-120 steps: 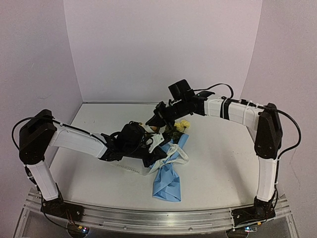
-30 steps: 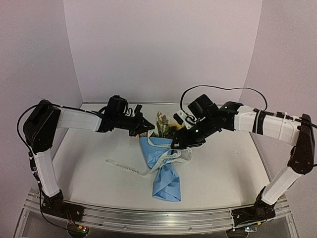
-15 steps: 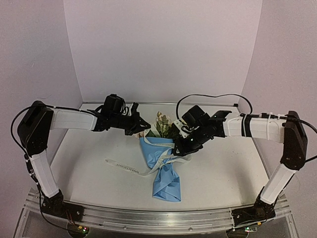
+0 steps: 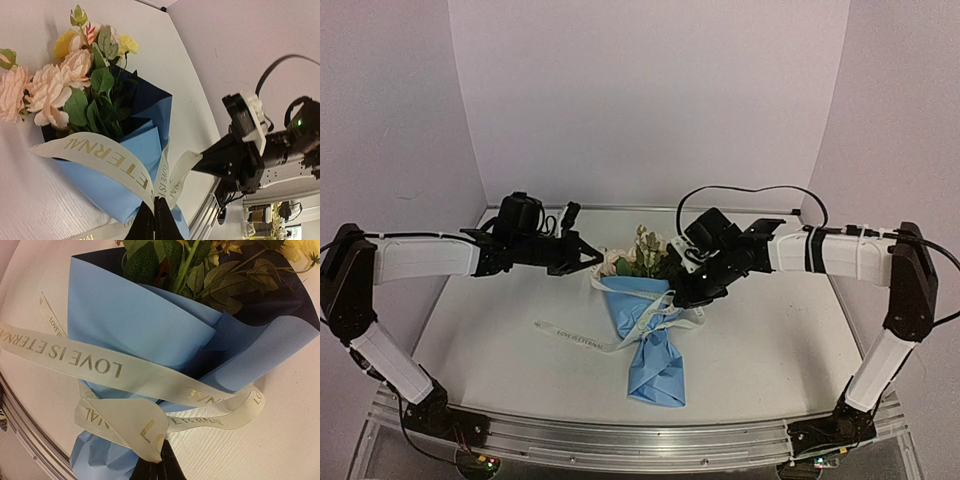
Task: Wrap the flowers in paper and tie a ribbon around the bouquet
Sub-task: Cross the half-tied ribbon over the folded bouquet.
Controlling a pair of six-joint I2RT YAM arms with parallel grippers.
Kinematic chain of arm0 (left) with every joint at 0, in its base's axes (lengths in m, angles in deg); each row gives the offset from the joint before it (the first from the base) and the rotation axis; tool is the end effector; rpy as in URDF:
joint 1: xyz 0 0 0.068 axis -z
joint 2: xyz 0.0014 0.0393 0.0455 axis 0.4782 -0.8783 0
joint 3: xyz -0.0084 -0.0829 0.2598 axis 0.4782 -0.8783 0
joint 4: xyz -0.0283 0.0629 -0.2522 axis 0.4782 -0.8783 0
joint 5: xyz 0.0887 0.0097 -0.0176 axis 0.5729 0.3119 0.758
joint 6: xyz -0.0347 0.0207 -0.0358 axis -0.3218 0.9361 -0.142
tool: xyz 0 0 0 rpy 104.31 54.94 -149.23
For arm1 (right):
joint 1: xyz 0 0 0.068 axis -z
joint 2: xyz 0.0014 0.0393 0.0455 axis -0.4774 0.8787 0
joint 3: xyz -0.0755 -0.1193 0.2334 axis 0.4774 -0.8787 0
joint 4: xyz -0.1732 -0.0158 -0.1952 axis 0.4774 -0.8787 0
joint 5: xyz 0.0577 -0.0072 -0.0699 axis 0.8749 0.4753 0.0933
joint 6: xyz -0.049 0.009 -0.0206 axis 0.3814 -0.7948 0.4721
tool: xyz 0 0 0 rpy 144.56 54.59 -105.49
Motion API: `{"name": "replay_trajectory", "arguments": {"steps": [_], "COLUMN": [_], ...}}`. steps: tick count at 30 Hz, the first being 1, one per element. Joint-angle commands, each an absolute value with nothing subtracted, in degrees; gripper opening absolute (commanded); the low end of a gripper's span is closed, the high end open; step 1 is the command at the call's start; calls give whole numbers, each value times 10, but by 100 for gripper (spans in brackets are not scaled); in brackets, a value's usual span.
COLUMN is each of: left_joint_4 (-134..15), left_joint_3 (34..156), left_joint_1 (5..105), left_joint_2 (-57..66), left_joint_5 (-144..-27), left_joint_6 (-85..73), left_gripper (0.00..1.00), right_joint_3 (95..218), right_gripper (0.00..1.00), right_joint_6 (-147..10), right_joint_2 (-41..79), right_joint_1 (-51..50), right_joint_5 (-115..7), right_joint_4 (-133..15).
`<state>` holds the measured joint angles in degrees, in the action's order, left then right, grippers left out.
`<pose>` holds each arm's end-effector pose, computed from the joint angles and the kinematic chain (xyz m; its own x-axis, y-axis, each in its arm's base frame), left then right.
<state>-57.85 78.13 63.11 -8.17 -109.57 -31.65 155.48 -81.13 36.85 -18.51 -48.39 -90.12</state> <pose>0.2698 -0.2088 0.2459 -0.8391 -0.0476 -0.5419 0.4466 0.5086 -0.7361 0.2461 0.2761 0.2374 -0.8015 -0.3811 -0.4608 -0.5631 0.7404 0.3671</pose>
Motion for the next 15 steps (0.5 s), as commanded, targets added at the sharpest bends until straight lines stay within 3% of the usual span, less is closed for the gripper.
{"name": "replay_trajectory", "arguments": {"steps": [1,7,15], "left_joint_4": [-582,-577,-691], "left_joint_3": [738,724,903], "left_joint_1": [662,792,922], "left_joint_2": [15,68,-101], "left_joint_5": [-1131,-1126,-1145], "left_joint_6": [-205,-97,27], "left_gripper": [0,0,0], "right_joint_3": [1609,1663,1708], "right_gripper": [0,0,0], "right_joint_6": [-827,-849,-851], "right_joint_2": [364,415,459], "right_joint_1": [-187,-170,-159], "right_joint_5": [-491,-440,-399], "right_joint_4": [-938,-954,-969]}}
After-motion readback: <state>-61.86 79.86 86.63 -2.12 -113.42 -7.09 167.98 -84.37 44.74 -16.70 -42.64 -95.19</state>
